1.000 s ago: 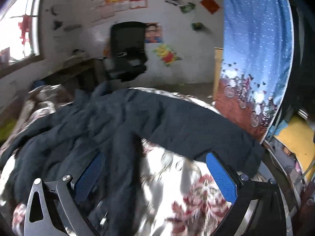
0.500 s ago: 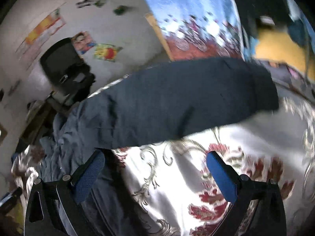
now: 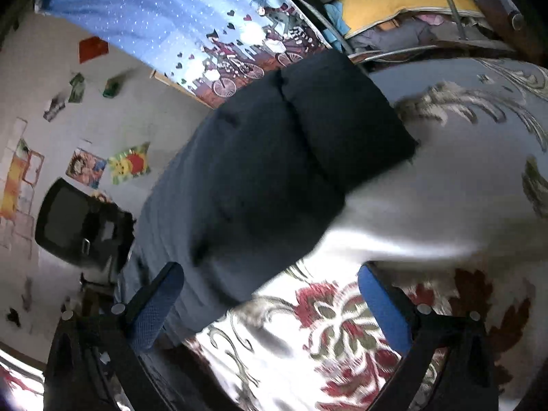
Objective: Fold large clothes
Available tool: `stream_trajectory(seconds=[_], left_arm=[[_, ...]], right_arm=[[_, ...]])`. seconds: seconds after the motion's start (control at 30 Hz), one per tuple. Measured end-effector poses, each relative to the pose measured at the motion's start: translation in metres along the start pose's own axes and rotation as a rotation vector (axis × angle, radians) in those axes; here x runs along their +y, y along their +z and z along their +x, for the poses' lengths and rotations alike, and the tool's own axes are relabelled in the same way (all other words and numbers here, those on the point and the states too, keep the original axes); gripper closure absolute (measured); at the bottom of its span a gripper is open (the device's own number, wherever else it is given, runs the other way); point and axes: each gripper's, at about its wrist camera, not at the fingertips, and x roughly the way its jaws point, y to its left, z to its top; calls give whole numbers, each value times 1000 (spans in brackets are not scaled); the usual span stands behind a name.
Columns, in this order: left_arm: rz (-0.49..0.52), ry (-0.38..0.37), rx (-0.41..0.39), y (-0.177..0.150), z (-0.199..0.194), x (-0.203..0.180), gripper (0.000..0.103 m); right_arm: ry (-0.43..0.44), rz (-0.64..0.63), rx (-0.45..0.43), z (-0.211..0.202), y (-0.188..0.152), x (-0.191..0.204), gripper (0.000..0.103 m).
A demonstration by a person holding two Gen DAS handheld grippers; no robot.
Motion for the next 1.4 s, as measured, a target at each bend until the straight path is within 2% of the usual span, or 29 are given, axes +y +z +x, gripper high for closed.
stream_trajectory(seconds=[0.07, 0.13, 0.17, 0.23, 0.33, 0.4, 0.53, 0.63, 0.77, 0.93, 1.17, 1.23, 1.33, 1.4], left_arm=[[10, -32, 19, 5, 14, -12, 1], [20, -29, 38, 7, 26, -23, 1], [25, -33, 53, 8, 35, -28, 1], [37, -42, 81, 7, 49, -35, 1], [63, -21, 108, 2, 65, -43, 1], [69, -10, 122, 0, 70, -43, 1], [63, -3, 111, 4, 59, -35, 1], [47, 6, 90, 13, 38, -25, 1], [4, -2, 61, 21, 0, 2, 1], [-26, -2, 47, 19, -46, 48, 1], [-123, -11, 87, -18, -102, 145, 1], [-162, -1, 96, -34, -114, 177, 1], [-186, 39, 103, -54, -128, 213, 1], [-182, 57, 110, -67, -135, 230, 1]], right_arm=[[-5, -20, -19, -2, 3, 4, 21], [-4, -48, -36, -3, 7, 13, 44], [-14, -59, -45, -2, 7, 17, 49], [-28, -85, -49, 1, 9, 26, 67], [-48, -162, -63, 2, 11, 40, 84], [-49, -236, -79, -2, 12, 54, 90], [-28, -414, -129, -19, 6, 90, 92], [21, -556, -173, -37, -6, 126, 93], [119, -740, -220, -60, -34, 175, 94], [243, -899, -213, -72, -77, 226, 95], [367, -1172, -127, -73, -170, 287, 95], [399, -1238, -63, -64, -206, 303, 95], [435, -1256, 54, -45, -250, 315, 95], [438, -1305, 90, -33, -286, 320, 95]])
